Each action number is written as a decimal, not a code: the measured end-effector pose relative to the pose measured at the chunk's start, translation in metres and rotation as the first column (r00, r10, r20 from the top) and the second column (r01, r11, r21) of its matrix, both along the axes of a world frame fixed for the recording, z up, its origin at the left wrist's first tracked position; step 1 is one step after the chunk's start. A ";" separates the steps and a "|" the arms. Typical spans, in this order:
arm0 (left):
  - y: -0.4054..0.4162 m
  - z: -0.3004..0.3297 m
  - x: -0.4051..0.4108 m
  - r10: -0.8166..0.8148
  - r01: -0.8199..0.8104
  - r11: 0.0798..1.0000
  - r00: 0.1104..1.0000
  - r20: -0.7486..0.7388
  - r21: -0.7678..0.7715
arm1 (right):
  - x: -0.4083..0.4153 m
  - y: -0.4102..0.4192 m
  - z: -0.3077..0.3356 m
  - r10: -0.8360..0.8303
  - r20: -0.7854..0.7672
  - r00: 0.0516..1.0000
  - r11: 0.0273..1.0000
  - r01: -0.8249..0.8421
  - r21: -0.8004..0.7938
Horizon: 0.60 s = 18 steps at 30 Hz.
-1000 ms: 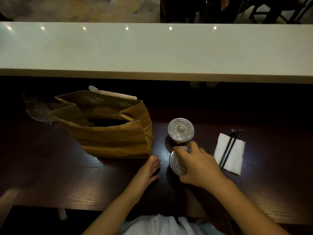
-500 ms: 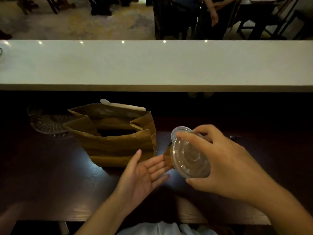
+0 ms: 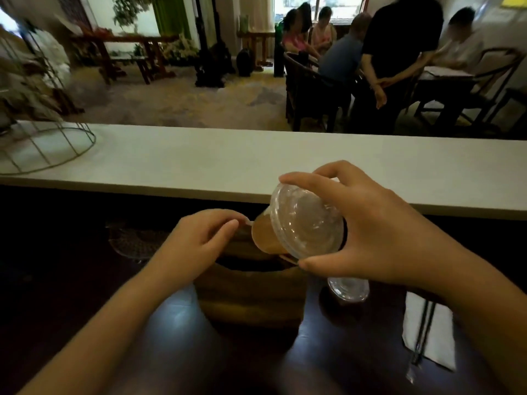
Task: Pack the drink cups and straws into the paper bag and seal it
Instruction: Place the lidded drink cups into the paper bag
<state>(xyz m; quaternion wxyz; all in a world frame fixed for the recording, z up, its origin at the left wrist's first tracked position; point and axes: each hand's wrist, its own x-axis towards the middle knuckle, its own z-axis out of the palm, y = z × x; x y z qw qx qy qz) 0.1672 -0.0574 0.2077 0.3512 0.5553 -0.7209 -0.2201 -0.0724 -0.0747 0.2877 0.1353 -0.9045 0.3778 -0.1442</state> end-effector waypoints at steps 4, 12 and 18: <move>-0.033 -0.020 0.019 -0.118 0.104 0.993 0.859 0.498 0.055 | 0.030 -0.018 -0.012 0.016 -0.106 0.994 1.000 -0.018 -0.018; -0.031 -0.033 0.040 -0.277 0.142 0.960 0.624 0.731 0.242 | 0.067 -0.032 -0.040 0.085 -0.197 0.977 0.995 -0.074 0.065; -0.027 -0.031 0.056 -0.328 0.164 0.943 0.593 0.735 0.289 | 0.088 -0.031 -0.071 0.194 -0.267 0.944 0.970 -0.143 0.198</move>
